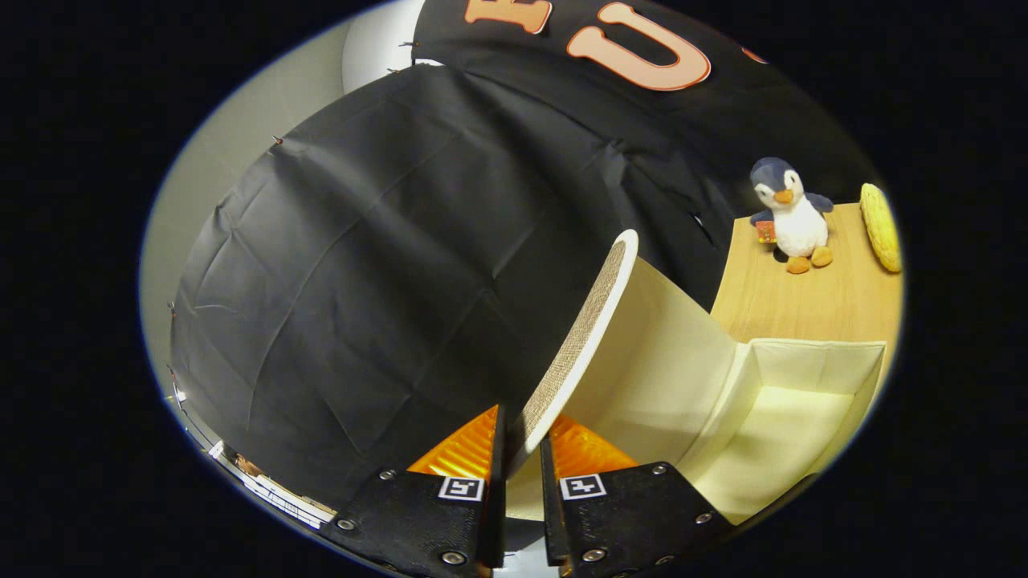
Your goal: Open the storage box then place both shoes into the box .Put the left shoe in first, then the right shoe, with the right side of both shoes facing outward in a uniform manner.
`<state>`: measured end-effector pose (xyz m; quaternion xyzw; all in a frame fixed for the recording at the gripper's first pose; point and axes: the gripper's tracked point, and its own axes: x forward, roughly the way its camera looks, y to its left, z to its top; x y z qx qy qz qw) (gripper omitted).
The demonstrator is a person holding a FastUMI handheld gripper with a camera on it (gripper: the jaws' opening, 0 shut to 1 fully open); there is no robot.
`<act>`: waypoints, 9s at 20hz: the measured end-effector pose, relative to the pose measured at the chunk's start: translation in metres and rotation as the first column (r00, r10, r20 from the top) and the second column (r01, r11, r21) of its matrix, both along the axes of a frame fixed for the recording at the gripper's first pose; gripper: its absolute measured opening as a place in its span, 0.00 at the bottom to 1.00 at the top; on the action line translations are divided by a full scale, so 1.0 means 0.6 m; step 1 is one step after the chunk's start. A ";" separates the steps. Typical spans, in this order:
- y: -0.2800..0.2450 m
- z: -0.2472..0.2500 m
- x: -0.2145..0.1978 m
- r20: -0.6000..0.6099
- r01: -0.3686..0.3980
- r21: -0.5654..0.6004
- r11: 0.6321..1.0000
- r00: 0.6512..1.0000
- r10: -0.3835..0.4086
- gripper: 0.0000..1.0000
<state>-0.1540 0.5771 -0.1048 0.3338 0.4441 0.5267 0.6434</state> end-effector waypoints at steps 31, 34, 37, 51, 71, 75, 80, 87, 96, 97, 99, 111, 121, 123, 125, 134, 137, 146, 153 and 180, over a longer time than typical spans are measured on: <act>-0.456 -0.184 0.158 0.337 0.386 -0.368 0.846 0.903 -0.265 0.98; -0.527 -0.234 0.139 0.320 0.420 -0.430 0.799 0.899 -0.300 0.98; -0.585 -0.284 0.121 0.295 0.432 -0.499 0.752 0.900 -0.321 0.99; -0.691 -0.550 0.019 0.178 0.307 -0.757 0.576 0.946 -0.270 0.91; -0.679 -0.497 0.109 0.311 0.448 -0.764 0.465 0.886 -0.344 0.04; -0.645 -0.400 0.133 0.318 0.491 -0.705 0.513 0.864 -0.390 0.04; -0.577 -0.302 0.137 0.332 0.482 -0.653 0.584 0.875 -0.351 0.04; -0.440 -0.187 0.138 0.349 0.464 -0.565 0.682 0.884 -0.311 0.04; -0.273 -0.201 0.113 0.271 0.384 -0.587 0.712 0.923 -0.274 0.04; -0.263 -0.213 0.111 0.260 0.378 -0.603 0.702 0.926 -0.275 0.04; -0.245 -0.240 0.105 0.244 0.365 -0.633 0.683 0.931 -0.271 0.04; -0.172 -0.375 0.073 0.121 0.207 -0.810 0.548 0.975 -0.188 0.04; -0.138 -0.364 0.020 -0.004 0.035 -0.751 0.660 0.998 -0.058 0.33; -0.148 -0.340 0.025 -0.007 0.045 -0.704 0.708 0.997 -0.070 0.41; -0.164 -0.307 0.039 0.002 0.079 -0.643 0.762 0.995 -0.102 0.57; -0.393 -0.235 0.116 0.162 0.305 -0.542 0.783 0.952 -0.258 0.98; -0.501 -0.237 0.142 0.225 0.408 -0.534 0.741 0.913 -0.340 0.98; -0.785 -0.364 0.114 0.269 0.495 -0.671 0.551 0.856 -0.441 0.99; -0.915 -0.495 0.064 0.253 0.448 -0.769 0.456 0.869 -0.425 0.97; -0.911 -0.533 0.099 0.258 0.483 -0.796 0.366 0.817 -0.516 0.05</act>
